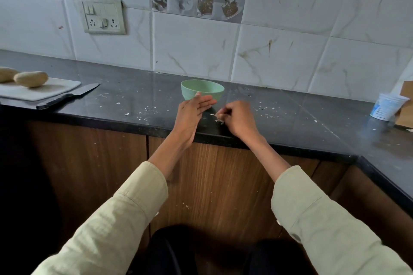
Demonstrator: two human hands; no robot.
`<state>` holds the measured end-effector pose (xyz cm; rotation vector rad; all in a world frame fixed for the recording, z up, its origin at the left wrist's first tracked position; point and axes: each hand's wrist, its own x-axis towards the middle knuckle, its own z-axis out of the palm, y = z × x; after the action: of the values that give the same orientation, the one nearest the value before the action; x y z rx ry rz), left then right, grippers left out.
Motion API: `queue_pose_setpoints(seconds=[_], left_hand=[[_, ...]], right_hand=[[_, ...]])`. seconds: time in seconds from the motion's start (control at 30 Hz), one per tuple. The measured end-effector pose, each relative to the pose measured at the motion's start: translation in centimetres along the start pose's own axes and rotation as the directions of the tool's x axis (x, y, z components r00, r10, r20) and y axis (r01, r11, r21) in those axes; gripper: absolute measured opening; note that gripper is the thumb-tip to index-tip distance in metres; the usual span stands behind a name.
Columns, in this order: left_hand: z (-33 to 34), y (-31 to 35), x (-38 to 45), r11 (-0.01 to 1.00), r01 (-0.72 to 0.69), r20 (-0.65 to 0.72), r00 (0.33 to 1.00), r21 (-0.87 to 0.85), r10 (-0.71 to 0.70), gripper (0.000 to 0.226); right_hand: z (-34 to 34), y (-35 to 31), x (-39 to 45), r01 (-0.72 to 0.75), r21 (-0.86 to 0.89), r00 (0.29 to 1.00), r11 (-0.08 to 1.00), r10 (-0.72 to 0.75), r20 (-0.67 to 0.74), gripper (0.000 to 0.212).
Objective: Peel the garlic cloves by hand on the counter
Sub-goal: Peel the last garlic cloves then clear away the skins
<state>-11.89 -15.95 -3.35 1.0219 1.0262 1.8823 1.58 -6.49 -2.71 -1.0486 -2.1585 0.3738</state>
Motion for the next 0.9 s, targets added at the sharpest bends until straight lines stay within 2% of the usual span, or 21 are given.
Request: queue_pose_setpoints(seconds=[0.1,0.17,0.3,0.4,0.53,0.63,0.77,0.9], left_hand=[[-1.7,0.7,-1.7,0.998,-0.046,-0.002,0.999,-0.041,0.046,0.043],[-3.0,1.2,-2.8,0.995,-0.073,-0.046,0.996,-0.066,0.070,0.043],[-6.8,2.2,-5.9,0.978,-0.128,-0.159,0.982,-0.165,0.102,0.040],[-11.4,2.4,-9.5,0.955,-0.141,-0.288,0.955,-0.261,0.063,0.044],[-18.3,-0.2,-14.9,0.939,-0.045,-0.380,0.920,-0.342,-0.094,0.054],[-23.7,-4.2,-18.6,0.919,0.039,-0.483,0.842,-0.392,-0.241,0.054],[-30.3,-11.2,-23.1,0.874,0.200,-0.618,0.638,-0.442,-0.459,0.053],[-34.7,-17.5,-26.8,0.790,0.418,-0.662,0.438,-0.449,-0.608,0.039]], right_hand=[[-0.3,-0.8,0.0,-0.163,0.409,0.986,0.898,0.163,0.034,0.004],[-0.1,-2.4,-0.3,-0.162,0.568,0.986,0.807,0.154,0.062,0.008],[2.6,-8.1,-2.5,-0.139,0.701,0.982,0.699,0.005,0.190,0.017],[6.7,-11.8,-5.6,-0.166,0.744,0.939,0.647,-0.126,0.319,0.014],[15.0,-13.6,-10.7,-0.291,0.670,0.822,0.683,-0.181,0.540,0.013],[23.6,-12.8,-14.8,-0.473,0.555,0.676,0.684,-0.122,0.727,0.015],[34.1,-11.0,-20.7,-0.616,0.302,0.497,0.727,0.063,0.865,0.022],[41.2,-8.8,-25.0,-0.588,0.066,0.351,0.806,0.180,0.919,0.012]])
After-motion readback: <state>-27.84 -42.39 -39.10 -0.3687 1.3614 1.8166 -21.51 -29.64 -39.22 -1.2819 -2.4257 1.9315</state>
